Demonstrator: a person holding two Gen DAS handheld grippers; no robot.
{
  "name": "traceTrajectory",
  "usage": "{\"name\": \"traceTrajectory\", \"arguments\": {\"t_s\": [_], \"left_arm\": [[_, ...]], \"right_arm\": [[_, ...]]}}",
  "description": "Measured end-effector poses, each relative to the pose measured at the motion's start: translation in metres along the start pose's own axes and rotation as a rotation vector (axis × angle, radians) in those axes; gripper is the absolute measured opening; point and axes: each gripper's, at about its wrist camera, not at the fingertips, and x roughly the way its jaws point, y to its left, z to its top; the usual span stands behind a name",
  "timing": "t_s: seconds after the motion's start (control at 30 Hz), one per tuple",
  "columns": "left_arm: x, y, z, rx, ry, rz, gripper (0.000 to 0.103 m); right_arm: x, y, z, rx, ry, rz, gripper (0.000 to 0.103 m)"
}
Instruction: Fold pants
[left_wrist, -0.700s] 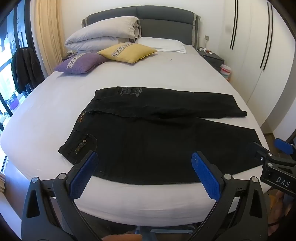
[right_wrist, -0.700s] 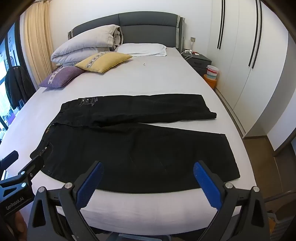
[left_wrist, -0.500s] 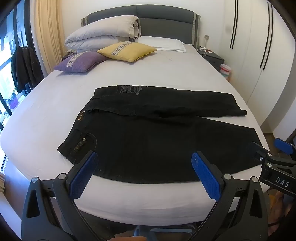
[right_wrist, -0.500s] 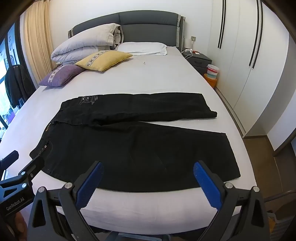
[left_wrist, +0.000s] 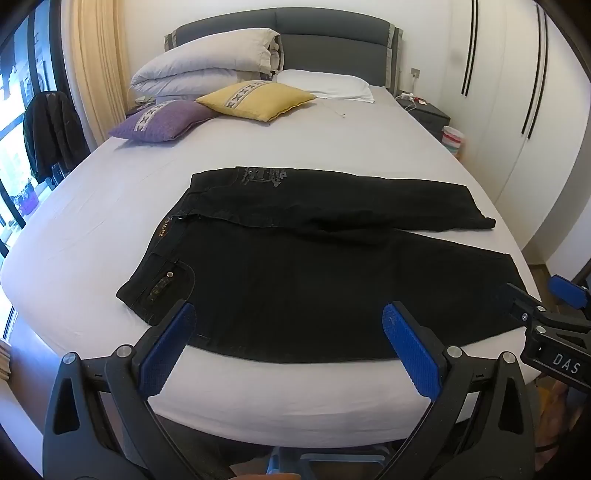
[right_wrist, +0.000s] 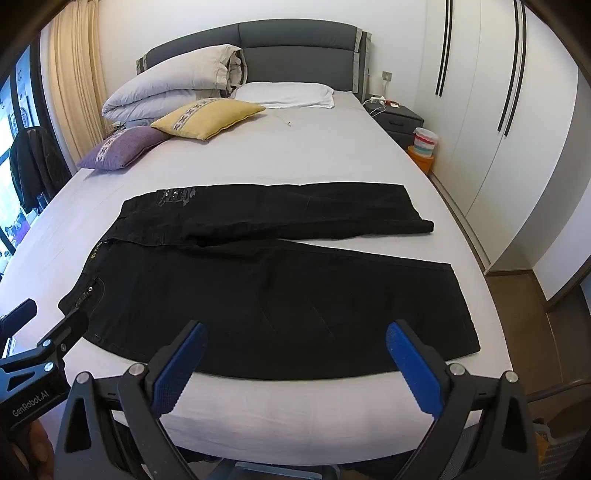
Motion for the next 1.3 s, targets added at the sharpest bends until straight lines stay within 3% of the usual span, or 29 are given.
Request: {"name": "traceTrajectory", "arguments": {"t_s": [1.3], "left_arm": [[0.007, 0.013, -0.011, 0.001, 0.005, 0.009, 0.103]], "right_arm": [[0.001, 0.002, -0.004, -0.002, 0.004, 0.002, 0.100]]}}
